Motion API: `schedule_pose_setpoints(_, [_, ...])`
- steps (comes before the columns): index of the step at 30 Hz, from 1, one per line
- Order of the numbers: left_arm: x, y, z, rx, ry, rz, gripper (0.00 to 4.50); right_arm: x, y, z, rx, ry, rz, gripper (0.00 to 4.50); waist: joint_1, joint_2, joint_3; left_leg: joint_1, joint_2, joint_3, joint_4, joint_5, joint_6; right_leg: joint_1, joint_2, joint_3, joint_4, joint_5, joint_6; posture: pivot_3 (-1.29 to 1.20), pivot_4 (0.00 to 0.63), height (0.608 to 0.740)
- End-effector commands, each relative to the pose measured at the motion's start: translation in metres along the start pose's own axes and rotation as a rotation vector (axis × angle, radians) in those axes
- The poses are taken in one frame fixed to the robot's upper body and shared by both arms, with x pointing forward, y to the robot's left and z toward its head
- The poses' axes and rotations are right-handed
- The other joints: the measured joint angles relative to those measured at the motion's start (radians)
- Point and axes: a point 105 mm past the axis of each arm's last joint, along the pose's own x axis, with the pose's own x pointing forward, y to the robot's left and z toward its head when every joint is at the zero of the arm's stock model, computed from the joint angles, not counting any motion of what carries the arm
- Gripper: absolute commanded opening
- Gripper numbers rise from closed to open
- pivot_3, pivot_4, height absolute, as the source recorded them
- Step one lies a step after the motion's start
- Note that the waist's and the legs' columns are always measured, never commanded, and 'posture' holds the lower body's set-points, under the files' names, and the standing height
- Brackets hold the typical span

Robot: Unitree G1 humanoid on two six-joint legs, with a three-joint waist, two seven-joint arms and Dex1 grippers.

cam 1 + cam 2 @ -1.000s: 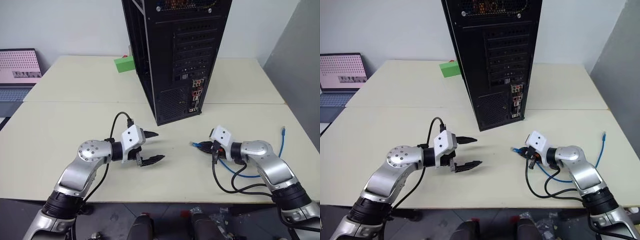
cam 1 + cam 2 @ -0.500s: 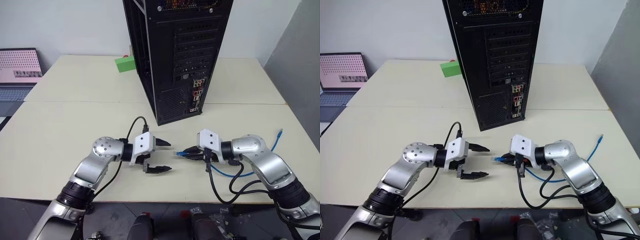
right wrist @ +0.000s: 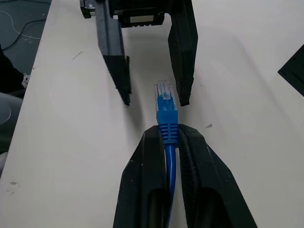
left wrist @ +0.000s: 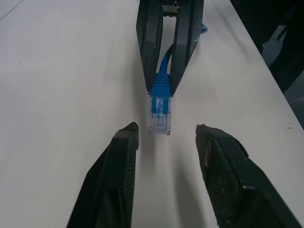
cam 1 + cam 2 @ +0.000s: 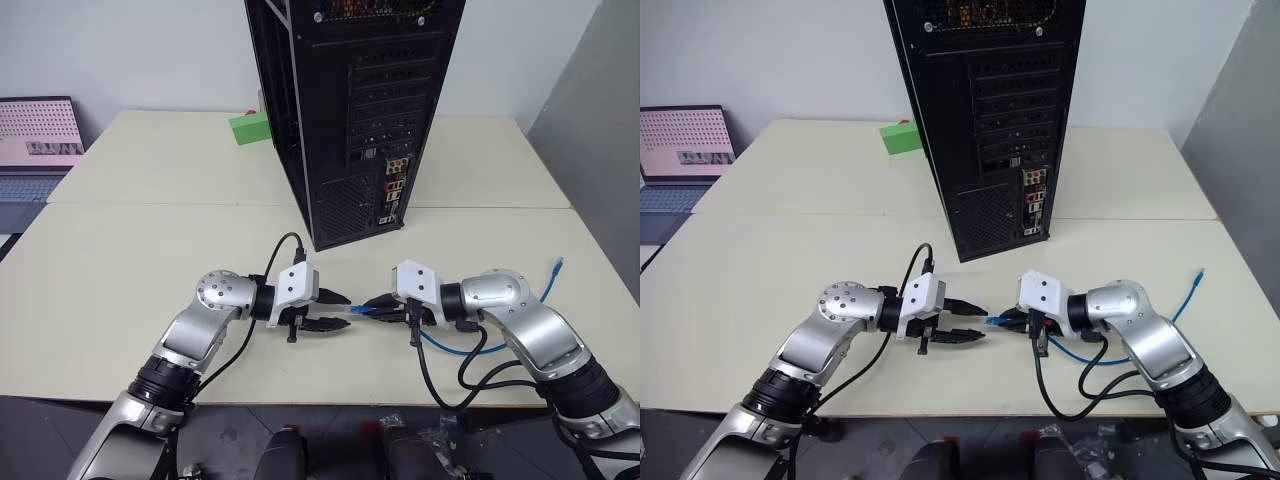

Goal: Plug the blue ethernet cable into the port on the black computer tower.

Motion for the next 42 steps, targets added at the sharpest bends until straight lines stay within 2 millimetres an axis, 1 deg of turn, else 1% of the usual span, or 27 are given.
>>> schedule_pose_setpoints(1, [0.001,0.004,0.009,0.056,-0.012,0.007,1.02,-0.002,-0.001,0.013,-0.062,-0.013,0.001,0.11,0.000,0.000,0.000,0.000,0.000,0.000,0.000,0.000,0.000,0.000,0.000,0.000,0.000,0.000,0.000,0.00,0.150,0.740])
schedule_pose_setpoints(4, [0.003,0.004,0.010,0.062,-0.016,0.008,0.40,-0.003,-0.001,0.014,-0.065,-0.014,0.002,0.11,0.000,0.000,0.000,0.000,0.000,0.000,0.000,0.000,0.000,0.000,0.000,0.000,0.000,0.000,0.000,0.00,0.150,0.740])
schedule_pose_setpoints(5, [0.004,0.004,0.010,0.064,-0.016,0.006,0.27,-0.003,-0.001,0.014,-0.066,-0.014,0.003,0.11,0.000,0.000,0.000,0.000,0.000,0.000,0.000,0.000,0.000,0.000,0.000,0.000,0.000,0.000,0.000,0.00,0.150,0.740])
schedule_pose_setpoints(12, [0.005,0.006,0.008,0.097,-0.011,0.022,0.26,-0.003,-0.005,0.014,-0.057,-0.016,-0.014,0.11,0.000,0.000,0.000,0.000,0.000,0.000,0.000,0.000,0.000,0.000,0.000,0.000,0.000,0.000,0.000,0.00,0.150,0.740])
schedule_pose_setpoints(13, [0.004,0.007,0.008,0.110,-0.009,0.025,0.26,-0.005,-0.005,0.012,-0.062,-0.009,-0.011,0.81,0.000,0.000,0.000,0.000,0.000,0.000,0.000,0.000,0.000,0.000,0.000,0.000,0.000,0.000,0.000,0.00,0.150,0.740])
schedule_pose_setpoints(14, [0.005,0.007,0.008,0.121,-0.009,0.027,0.26,-0.006,-0.005,0.012,-0.065,-0.004,-0.009,0.96,0.000,0.000,0.000,0.000,0.000,0.000,0.000,0.000,0.000,0.000,0.000,0.000,0.000,0.000,0.000,0.00,0.150,0.740])
schedule_pose_setpoints(16, [0.005,0.007,0.008,0.147,-0.010,0.030,0.26,-0.012,-0.006,0.010,-0.067,0.008,-0.001,1.50,0.000,0.000,0.000,0.000,0.000,0.000,0.000,0.000,0.000,0.000,0.000,0.000,0.000,0.000,0.000,0.00,0.150,0.740])
schedule_pose_setpoints(17, [0.005,0.007,0.007,0.155,-0.010,0.031,0.26,-0.014,-0.006,0.010,-0.068,0.013,0.001,1.66,0.001,0.000,0.000,0.000,0.000,0.000,0.000,0.000,0.000,0.000,0.000,0.000,0.000,0.000,0.000,0.00,0.150,0.740])
schedule_pose_setpoints(20, [0.006,0.003,0.008,0.200,-0.037,0.026,0.26,-0.032,-0.012,0.003,-0.051,0.051,0.000,2.28,0.002,0.000,0.000,0.000,0.000,0.000,0.000,0.000,0.000,0.000,0.000,0.000,0.000,0.000,0.000,0.00,0.150,0.740])
schedule_pose_setpoints(23, [0.008,0.001,0.006,0.310,-0.036,0.045,0.26,-0.045,-0.013,0.004,0.056,0.005,-0.005,2.99,0.001,0.000,0.000,0.000,0.000,0.000,0.000,0.000,0.000,0.000,0.000,0.000,0.000,0.000,0.000,0.00,0.150,0.740])
schedule_pose_setpoints(25, [0.009,0.002,0.007,0.422,-0.038,0.076,0.26,-0.049,-0.008,0.007,0.153,-0.050,0.011,3.49,0.001,0.000,0.000,0.000,0.000,0.000,0.000,0.000,0.000,0.000,0.000,0.000,0.000,0.000,0.000,0.00,0.150,0.740])
schedule_pose_setpoints(26, [0.010,0.001,0.006,0.473,-0.042,0.087,0.26,-0.050,-0.006,0.009,0.212,-0.085,0.019,3.56,0.002,0.000,0.000,0.000,0.000,0.000,0.000,0.000,0.000,0.000,0.000,0.000,0.000,0.000,0.000,0.00,0.150,0.740])
schedule_pose_setpoints(28, [0.011,0.001,0.006,0.524,-0.047,0.095,0.26,-0.051,-0.003,0.011,0.274,-0.119,0.028,3.56,0.002,0.000,0.000,0.000,0.000,0.000,0.000,0.000,0.000,0.001,0.000,0.000,0.000,0.000,0.000,0.00,0.150,0.740])
schedule_pose_setpoints(30, [0.013,0.003,0.004,0.599,-0.072,0.143,0.26,-0.050,0.001,0.013,0.383,-0.172,0.043,3.56,0.002,0.000,0.000,0.000,0.000,0.000,0.000,0.000,0.000,0.001,0.000,0.000,0.000,0.000,0.000,0.00,0.150,0.740])
schedule_pose_setpoints(33, [0.013,0.003,0.003,0.801,-0.097,0.210,0.26,-0.044,-0.001,0.010,0.519,-0.237,0.004,3.56,0.002,0.000,0.000,0.000,0.000,0.000,0.001,0.000,0.000,0.001,0.000,0.000,0.000,0.000,0.000,0.00,0.150,0.740])
schedule_pose_setpoints(38, [0.011,0.000,0.005,0.942,-0.144,0.258,0.26,-0.035,-0.002,0.008,0.584,-0.256,-0.029,3.56,0.003,0.000,0.000,0.000,-0.001,0.000,0.001,0.000,0.000,0.001,-0.001,0.000,0.000,0.000,0.000,0.00,0.150,0.740])
schedule_pose_setpoints(42, [0.008,0.003,0.007,0.991,-0.157,0.294,0.26,-0.028,0.001,0.007,0.620,-0.262,-0.024,3.56,0.003,0.000,0.000,0.000,-0.001,-0.001,0.000,0.000,0.000,0.001,-0.001,-0.001,0.000,0.000,0.000,0.00,0.150,0.740])
